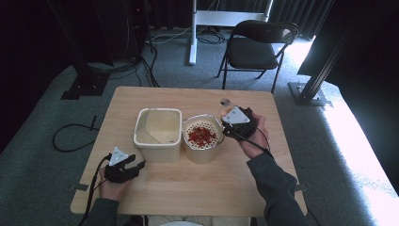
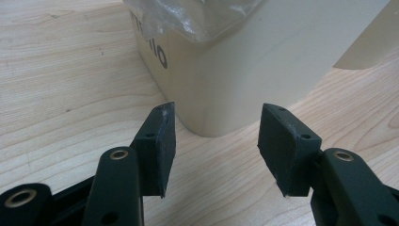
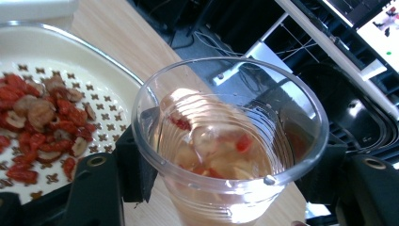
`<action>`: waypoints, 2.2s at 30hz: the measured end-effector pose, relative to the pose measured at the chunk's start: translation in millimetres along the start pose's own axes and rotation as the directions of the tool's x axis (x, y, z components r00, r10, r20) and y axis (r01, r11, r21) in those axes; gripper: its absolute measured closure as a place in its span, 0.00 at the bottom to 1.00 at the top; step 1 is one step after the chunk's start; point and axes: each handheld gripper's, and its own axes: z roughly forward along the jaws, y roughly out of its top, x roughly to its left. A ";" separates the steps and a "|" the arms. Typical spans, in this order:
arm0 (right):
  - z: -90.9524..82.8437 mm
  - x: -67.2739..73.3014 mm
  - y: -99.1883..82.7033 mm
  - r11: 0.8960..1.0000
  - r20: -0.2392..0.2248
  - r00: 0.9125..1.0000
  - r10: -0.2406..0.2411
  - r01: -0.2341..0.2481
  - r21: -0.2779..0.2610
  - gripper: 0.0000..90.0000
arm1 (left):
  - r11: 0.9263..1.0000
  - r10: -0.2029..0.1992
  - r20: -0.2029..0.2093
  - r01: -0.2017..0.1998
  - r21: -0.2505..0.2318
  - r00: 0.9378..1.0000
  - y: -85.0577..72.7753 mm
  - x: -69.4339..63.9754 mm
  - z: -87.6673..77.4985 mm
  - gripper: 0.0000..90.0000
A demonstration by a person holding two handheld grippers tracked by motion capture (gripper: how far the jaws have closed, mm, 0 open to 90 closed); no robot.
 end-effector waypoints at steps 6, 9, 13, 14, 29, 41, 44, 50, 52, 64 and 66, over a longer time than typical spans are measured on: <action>7.3 9.2 4.9 0.992 0.019 0.993 -0.119 0.118 0.044 0.38 | 1.000 -0.003 0.002 0.003 -0.001 1.000 0.1 -0.3 0.4 0.53; 9.7 14.4 7.1 0.984 0.030 0.985 -0.172 0.170 0.060 0.38 | 1.000 -0.005 0.002 0.005 -0.001 1.000 0.0 -0.5 0.6 0.53; 12.3 23.3 11.6 0.958 0.054 0.959 -0.278 0.273 0.093 0.38 | 1.000 0.001 0.001 -0.001 0.000 1.000 0.2 0.0 0.3 0.53; 12.9 27.0 13.4 0.947 0.063 0.948 -0.311 0.304 0.099 0.38 | 1.000 0.000 0.001 0.000 0.000 1.000 0.2 0.0 0.3 0.53; 14.2 50.0 25.2 0.821 0.115 0.815 -0.567 0.550 0.153 0.38 | 1.000 0.002 0.001 -0.002 -0.002 1.000 0.5 0.0 0.5 0.53; 14.4 61.2 28.9 0.714 0.155 0.698 -0.699 0.675 0.184 0.38 | 1.000 0.000 0.001 0.000 0.000 1.000 0.5 0.0 0.4 0.53; 13.9 63.0 29.6 0.690 0.168 0.669 -0.724 0.699 0.189 0.38 | 1.000 0.001 0.002 -0.001 0.000 1.000 0.5 -0.1 0.6 0.53; 11.9 64.8 30.8 0.661 0.181 0.635 -0.751 0.724 0.200 0.38 | 1.000 -0.002 0.002 0.002 -0.001 1.000 0.4 -0.4 1.0 0.53; 11.1 66.1 31.7 0.654 0.184 0.628 -0.756 0.730 0.197 0.38 | 1.000 -0.002 0.001 0.002 0.000 1.000 0.4 -0.7 1.5 0.53; 7.9 74.4 34.7 0.595 0.190 0.565 -0.803 0.778 0.201 0.38 | 1.000 0.000 0.000 0.000 0.002 1.000 0.4 -0.7 1.6 0.53; 10.3 72.9 33.8 0.596 0.188 0.566 -0.803 0.774 0.215 0.38 | 1.000 -0.002 0.000 0.002 0.001 1.000 0.3 -0.5 1.8 0.53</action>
